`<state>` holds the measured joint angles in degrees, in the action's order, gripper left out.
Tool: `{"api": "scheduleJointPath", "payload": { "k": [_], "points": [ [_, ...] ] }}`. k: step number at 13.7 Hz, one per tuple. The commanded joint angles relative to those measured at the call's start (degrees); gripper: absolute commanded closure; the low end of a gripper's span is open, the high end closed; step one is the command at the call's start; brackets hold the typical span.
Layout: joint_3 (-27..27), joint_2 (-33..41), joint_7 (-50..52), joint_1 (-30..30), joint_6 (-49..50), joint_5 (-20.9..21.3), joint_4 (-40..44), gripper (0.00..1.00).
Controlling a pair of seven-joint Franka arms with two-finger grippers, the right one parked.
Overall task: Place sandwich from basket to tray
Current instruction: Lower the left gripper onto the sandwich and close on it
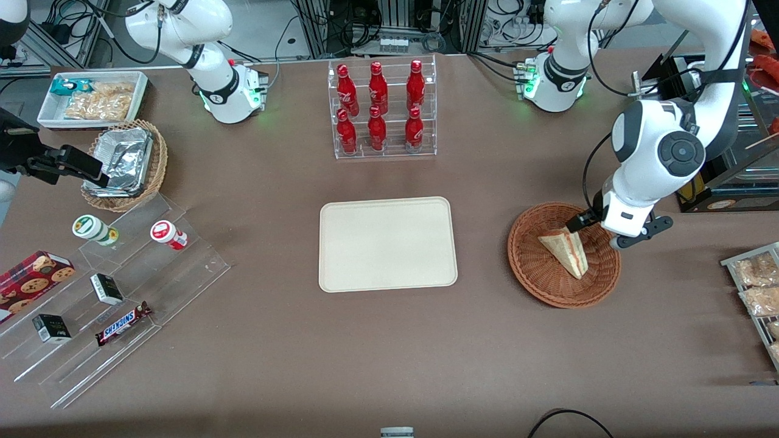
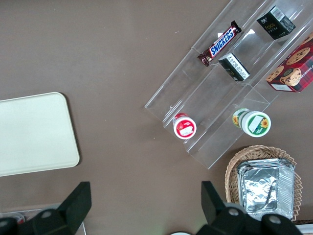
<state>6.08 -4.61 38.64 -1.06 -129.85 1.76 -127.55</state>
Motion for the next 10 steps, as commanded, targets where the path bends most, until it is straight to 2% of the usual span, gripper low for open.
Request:
{"api": "scheduleJointPath", "payload": {
  "k": [1,3,10],
  "points": [
    [0.08,-1.97,15.79,-2.18,-5.13,0.61,-0.77,0.00],
    [0.08,-2.68,21.64,-2.63,-6.20,0.61,-0.77,0.00],
    [0.08,-6.02,21.39,-2.28,-9.18,0.70,-1.56,0.00]
  ]
}}
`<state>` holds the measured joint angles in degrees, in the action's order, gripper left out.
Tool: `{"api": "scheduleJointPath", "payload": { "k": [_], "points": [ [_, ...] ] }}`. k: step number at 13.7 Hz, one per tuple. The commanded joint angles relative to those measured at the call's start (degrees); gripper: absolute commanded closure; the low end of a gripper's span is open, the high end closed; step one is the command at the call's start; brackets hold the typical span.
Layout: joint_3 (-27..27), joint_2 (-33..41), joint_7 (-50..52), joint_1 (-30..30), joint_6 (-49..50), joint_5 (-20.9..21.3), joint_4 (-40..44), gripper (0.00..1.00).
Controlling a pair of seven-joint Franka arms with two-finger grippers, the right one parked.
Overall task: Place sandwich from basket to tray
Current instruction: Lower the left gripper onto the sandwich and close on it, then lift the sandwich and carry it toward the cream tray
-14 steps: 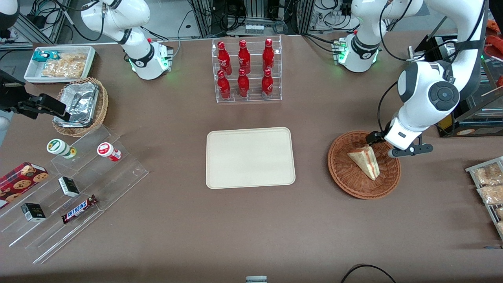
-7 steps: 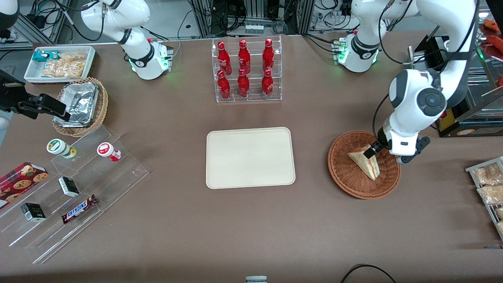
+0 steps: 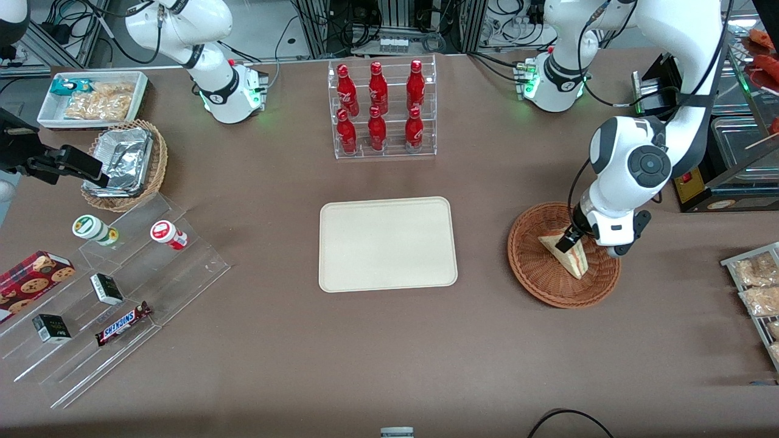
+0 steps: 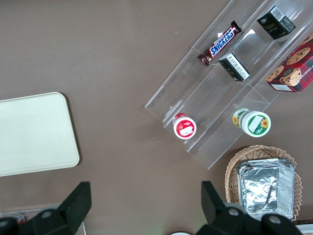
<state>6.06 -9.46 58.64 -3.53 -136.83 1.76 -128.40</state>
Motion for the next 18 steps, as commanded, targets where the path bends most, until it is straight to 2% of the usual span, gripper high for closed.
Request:
{"api": "scheduleJointPath", "payload": {
  "k": [1,5,6,8,9,10,13,18],
  "points": [
    [0.10,-1.79,1.39,0.37,-3.17,0.70,-0.79,0.00],
    [0.10,-4.60,1.47,0.46,-5.64,0.70,-0.80,0.00],
    [0.10,-4.69,1.39,0.46,-5.64,0.70,-0.80,0.09],
    [0.01,-4.61,1.30,0.55,-5.12,0.70,-0.80,0.61],
    [0.01,-4.61,1.30,0.55,-5.03,0.79,-0.80,0.80],
    [0.01,-4.52,0.95,0.55,-4.33,0.70,-0.71,0.89],
    [-0.08,-1.98,-4.40,0.55,2.24,0.70,1.30,0.94],
    [0.97,-2.06,-9.07,-0.33,22.27,0.70,13.86,0.94]
  ]
}}
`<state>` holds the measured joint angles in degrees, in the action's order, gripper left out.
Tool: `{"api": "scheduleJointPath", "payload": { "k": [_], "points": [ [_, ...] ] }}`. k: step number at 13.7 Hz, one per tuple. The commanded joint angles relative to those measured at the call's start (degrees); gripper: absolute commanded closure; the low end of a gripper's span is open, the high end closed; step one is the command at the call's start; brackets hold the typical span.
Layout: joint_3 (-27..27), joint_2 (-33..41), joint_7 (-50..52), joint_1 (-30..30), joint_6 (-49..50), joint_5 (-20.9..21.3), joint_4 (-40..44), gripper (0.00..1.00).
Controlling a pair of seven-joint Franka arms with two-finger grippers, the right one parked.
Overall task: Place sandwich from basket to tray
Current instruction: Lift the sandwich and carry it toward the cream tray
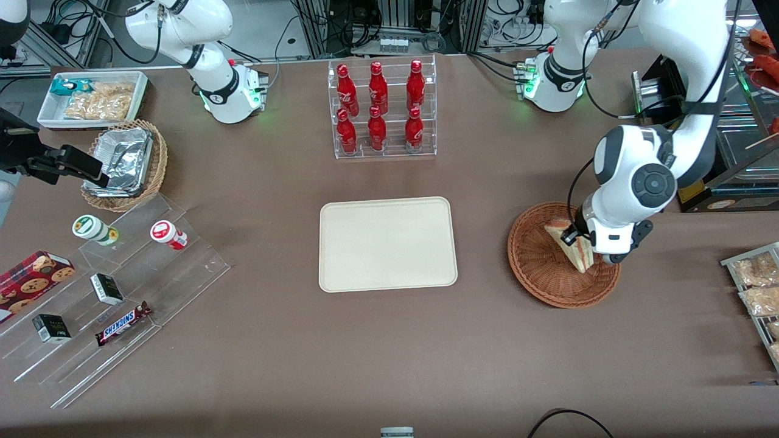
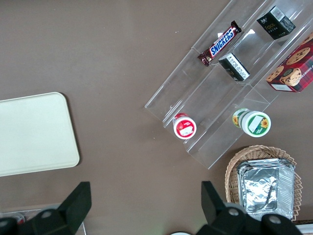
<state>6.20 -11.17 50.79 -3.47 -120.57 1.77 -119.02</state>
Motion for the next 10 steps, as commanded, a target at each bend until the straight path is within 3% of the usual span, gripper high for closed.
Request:
{"api": "scheduleJointPath", "payload": {
  "k": [1,5,10],
  "points": [
    [2.48,-0.43,-1.31,-0.40,7.18,0.69,5.80,0.94],
    [9.60,-2.44,-7.27,-0.40,6.75,0.78,6.86,0.93],
    [19.53,-9.82,-8.96,-0.49,6.92,1.04,14.76,0.93]
  ]
}}
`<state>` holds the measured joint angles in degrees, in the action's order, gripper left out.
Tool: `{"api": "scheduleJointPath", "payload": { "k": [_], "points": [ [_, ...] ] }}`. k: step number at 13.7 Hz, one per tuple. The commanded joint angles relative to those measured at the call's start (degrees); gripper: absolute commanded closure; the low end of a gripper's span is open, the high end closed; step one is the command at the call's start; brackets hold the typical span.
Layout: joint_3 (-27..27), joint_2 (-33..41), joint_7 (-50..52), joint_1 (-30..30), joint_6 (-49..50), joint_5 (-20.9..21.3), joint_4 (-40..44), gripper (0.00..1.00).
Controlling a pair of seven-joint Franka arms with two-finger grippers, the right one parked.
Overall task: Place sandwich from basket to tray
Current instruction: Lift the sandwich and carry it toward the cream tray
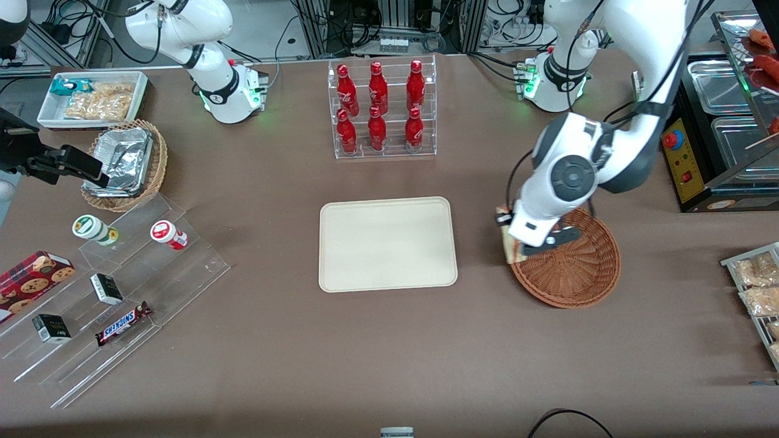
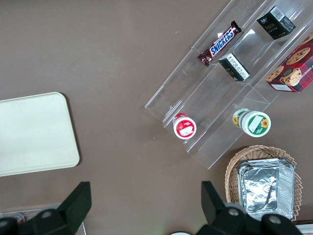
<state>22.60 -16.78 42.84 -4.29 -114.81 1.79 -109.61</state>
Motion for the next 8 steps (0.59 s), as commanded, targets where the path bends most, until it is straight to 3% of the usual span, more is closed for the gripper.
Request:
{"api": "scheduleJointPath", "payload": {
  "k": [1,3,6,8],
  "points": [
    [4.90,-5.27,-0.57,0.33,1.08,1.02,6.42,0.94],
    [5.97,-7.38,1.53,-4.12,0.99,2.07,9.23,0.94],
    [5.97,-13.26,11.71,-9.58,0.99,8.73,16.16,0.94],
    [5.97,-16.78,15.94,-13.09,0.90,10.25,19.77,0.94]
  ]
}}
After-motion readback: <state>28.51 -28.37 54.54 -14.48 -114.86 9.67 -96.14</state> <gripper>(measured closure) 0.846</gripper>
